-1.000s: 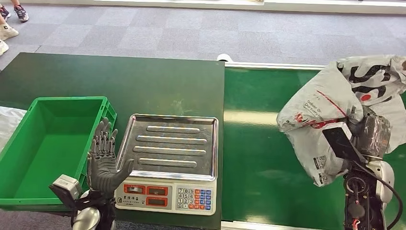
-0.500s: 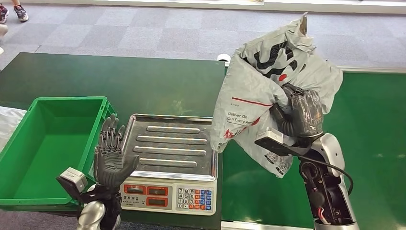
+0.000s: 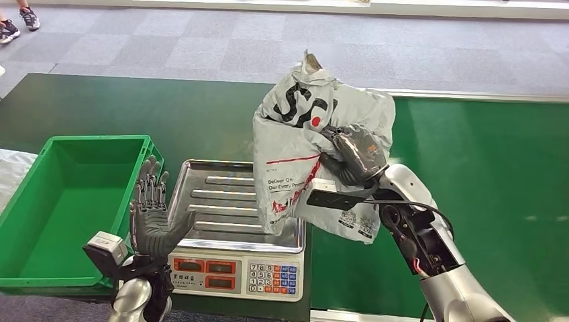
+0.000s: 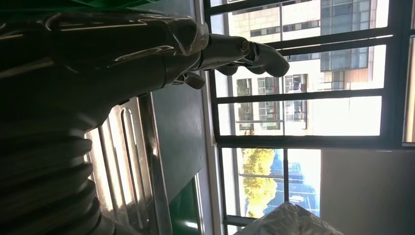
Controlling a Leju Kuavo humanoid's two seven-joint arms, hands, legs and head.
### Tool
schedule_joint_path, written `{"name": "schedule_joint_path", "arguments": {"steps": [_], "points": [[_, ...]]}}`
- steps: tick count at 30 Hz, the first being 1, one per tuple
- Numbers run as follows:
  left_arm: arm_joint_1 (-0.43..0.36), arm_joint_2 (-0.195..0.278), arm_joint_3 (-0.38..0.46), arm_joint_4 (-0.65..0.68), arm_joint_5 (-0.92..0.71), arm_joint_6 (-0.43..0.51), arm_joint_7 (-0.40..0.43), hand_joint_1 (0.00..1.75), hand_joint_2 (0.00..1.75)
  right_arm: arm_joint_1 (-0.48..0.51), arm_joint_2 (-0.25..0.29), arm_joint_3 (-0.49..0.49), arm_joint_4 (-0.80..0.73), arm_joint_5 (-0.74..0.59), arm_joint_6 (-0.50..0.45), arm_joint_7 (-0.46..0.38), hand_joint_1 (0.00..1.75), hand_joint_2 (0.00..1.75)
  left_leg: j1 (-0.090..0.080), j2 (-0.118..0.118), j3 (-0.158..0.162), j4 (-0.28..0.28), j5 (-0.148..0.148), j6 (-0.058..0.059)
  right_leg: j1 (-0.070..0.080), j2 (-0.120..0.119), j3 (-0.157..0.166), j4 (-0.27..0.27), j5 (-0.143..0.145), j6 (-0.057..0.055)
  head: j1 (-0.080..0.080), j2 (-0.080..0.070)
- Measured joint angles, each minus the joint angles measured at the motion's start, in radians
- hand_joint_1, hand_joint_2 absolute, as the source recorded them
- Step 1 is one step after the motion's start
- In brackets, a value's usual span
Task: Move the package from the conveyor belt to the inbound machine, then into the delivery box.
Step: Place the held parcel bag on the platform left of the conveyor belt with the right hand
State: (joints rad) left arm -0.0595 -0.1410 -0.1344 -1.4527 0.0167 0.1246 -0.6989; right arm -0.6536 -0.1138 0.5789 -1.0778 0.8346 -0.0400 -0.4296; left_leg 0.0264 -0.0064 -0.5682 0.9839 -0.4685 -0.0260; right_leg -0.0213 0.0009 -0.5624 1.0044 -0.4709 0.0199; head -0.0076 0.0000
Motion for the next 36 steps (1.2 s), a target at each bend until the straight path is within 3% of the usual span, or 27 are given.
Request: {"name": "schedule_joint_path", "arguments": {"steps": [5, 11, 14, 19, 26, 36], "points": [[0.000, 0.000, 0.000, -0.013, -0.011, 0.028, 0.000, 0.00, 1.75, -0.090, 0.051, 0.099, 0.188, -0.043, 0.085, -0.039, 1.75, 1.75, 0.000, 0.000, 0.000, 0.000, 0.000, 0.000, 0.000, 0.000, -0.001, 0.000, 0.000, 0.000, 0.000, 0.000], [0.005, 0.010, -0.023, -0.091, -0.103, 0.307, 0.000, 0.00, 1.75, -0.166, 0.113, 0.195, 0.367, -0.126, 0.209, -0.043, 1.75, 1.75, 0.001, 0.000, 0.000, 0.000, 0.000, 0.000, 0.001, 0.000, -0.001, 0.000, 0.000, 0.000, 0.000, 0.000], [0.009, 0.021, -0.040, -0.139, -0.106, 0.380, 0.000, 0.00, 1.75, -0.197, 0.133, 0.225, 0.423, -0.164, 0.256, -0.059, 1.75, 1.75, 0.001, 0.000, 0.000, 0.000, 0.000, 0.000, 0.001, 0.000, -0.001, 0.000, 0.000, 0.000, 0.000, 0.000], [0.016, 0.033, -0.058, -0.186, -0.101, 0.399, 0.000, 0.00, 1.75, -0.226, 0.151, 0.251, 0.472, -0.193, 0.290, -0.083, 1.75, 1.75, 0.001, 0.000, 0.000, 0.000, 0.000, 0.000, 0.001, 0.000, -0.001, 0.000, 0.000, 0.000, 0.000, 0.000], [0.019, 0.042, -0.067, -0.215, -0.084, 0.407, 0.000, 0.00, 1.75, -0.230, 0.153, 0.267, 0.485, -0.312, 0.420, -0.223, 1.75, 1.75, 0.001, 0.000, 0.000, 0.000, 0.000, 0.000, 0.001, 0.000, -0.001, 0.000, 0.000, 0.000, 0.000, 0.000], [0.021, 0.046, -0.074, -0.223, -0.074, 0.391, 0.000, 0.00, 1.75, -0.230, 0.165, 0.301, 0.479, -0.360, 0.439, -0.222, 1.75, 1.75, 0.001, 0.000, 0.000, 0.000, 0.000, 0.000, 0.001, 0.000, -0.001, 0.000, 0.000, 0.000, 0.000, 0.000]]}}
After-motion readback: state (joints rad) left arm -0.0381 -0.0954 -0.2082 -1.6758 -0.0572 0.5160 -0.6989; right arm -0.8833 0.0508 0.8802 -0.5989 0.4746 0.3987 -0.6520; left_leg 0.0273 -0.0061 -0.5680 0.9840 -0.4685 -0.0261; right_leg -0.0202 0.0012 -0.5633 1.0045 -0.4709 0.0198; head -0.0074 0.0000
